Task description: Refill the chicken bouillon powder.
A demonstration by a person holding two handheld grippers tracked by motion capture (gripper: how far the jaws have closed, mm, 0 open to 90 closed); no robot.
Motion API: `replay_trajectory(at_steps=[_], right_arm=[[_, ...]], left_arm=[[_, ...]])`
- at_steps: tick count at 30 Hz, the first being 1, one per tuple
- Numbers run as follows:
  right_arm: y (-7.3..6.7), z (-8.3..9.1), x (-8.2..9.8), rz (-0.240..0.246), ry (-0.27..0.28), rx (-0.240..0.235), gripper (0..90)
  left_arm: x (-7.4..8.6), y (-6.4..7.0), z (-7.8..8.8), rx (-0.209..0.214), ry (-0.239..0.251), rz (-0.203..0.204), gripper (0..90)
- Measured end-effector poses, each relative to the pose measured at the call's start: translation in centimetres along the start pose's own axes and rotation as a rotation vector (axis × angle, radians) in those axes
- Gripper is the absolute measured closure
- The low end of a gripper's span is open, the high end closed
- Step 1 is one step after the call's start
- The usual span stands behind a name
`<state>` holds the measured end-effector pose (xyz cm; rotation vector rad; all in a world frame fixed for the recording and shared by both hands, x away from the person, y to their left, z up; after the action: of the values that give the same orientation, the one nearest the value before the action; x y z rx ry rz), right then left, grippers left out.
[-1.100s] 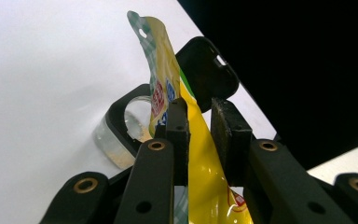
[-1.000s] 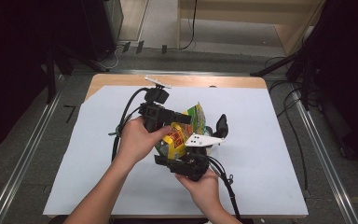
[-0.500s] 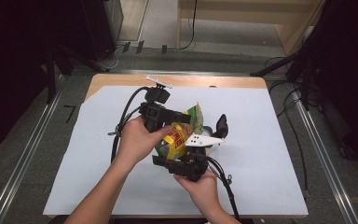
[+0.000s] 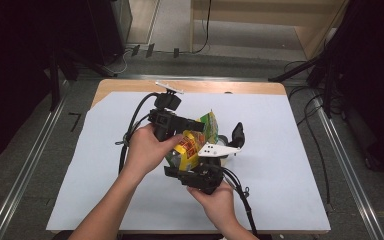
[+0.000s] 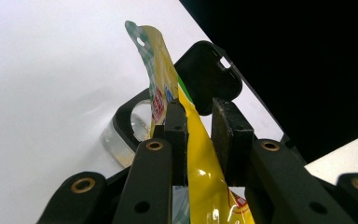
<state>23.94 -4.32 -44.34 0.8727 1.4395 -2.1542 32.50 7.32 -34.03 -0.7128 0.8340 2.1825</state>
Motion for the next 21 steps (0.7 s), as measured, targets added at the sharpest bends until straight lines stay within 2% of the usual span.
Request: replay_trajectory(at_steps=[6,16,21], right_arm=[[0.03,0.04,-0.05,-0.003,-0.007,-0.004,67.3],[0.08,-0.02,-0.01,-0.010,-0.016,-0.009,67.8],[0.14,-0.04,-0.03,-0.006,-0.014,-0.010,68.0]], left_arm=[[0.05,-0.22,0.05,0.002,-0.007,0.005,76.8],[0.11,-0.01,0.02,-0.016,-0.017,-0.040,76.9],[0.11,-0.07,0.01,-0.016,-0.011,-0.042,76.5]])
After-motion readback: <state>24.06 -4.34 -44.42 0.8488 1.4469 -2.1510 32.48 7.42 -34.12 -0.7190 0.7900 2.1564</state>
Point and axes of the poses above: each handheld gripper's, and its own axes: z roughly backward along the jaws, x roughly out of its underside, y roughly to its right, the point moved 2 cm from there along -z, roughly forward along the jaws, and after that the axes turned 12 degrees about -z, right-handed, at the moved point
